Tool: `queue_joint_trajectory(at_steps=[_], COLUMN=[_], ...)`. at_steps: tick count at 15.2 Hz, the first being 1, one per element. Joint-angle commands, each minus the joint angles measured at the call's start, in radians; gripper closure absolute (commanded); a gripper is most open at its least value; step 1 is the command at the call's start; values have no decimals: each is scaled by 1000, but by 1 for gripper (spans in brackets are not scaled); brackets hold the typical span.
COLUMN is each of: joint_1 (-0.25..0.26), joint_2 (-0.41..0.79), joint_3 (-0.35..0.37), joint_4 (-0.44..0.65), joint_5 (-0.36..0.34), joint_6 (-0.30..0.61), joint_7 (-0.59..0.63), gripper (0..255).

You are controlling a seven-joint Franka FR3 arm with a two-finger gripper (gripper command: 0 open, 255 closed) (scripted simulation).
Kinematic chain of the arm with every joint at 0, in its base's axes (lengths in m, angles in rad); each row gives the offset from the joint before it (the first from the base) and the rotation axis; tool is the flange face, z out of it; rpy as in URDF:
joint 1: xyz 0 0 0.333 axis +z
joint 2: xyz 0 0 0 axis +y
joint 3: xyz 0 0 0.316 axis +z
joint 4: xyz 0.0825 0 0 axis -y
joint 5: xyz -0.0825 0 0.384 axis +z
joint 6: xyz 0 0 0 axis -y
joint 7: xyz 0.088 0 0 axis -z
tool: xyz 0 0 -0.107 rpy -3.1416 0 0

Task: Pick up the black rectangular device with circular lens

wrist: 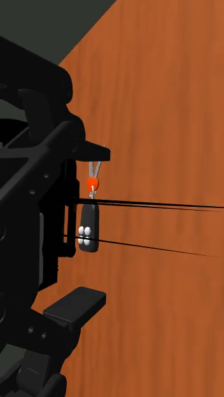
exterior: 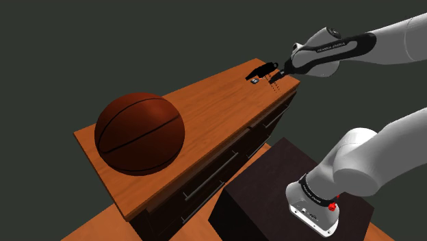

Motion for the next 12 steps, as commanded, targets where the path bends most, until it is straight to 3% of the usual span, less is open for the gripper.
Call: queue_joint_trajectory(at_steps=[1,5,6,12], joint_1=[22,53,53,54], joint_2=[23,52,52,53], joint_3=[-24,-54,-55,-55], joint_4=[-5,-18,-18,-18], joint_5=[28,70,70,70], joint_6=[29,68,68,69], joint_7=[-26,-60,-61,-60], gripper=[0,0,255,255])
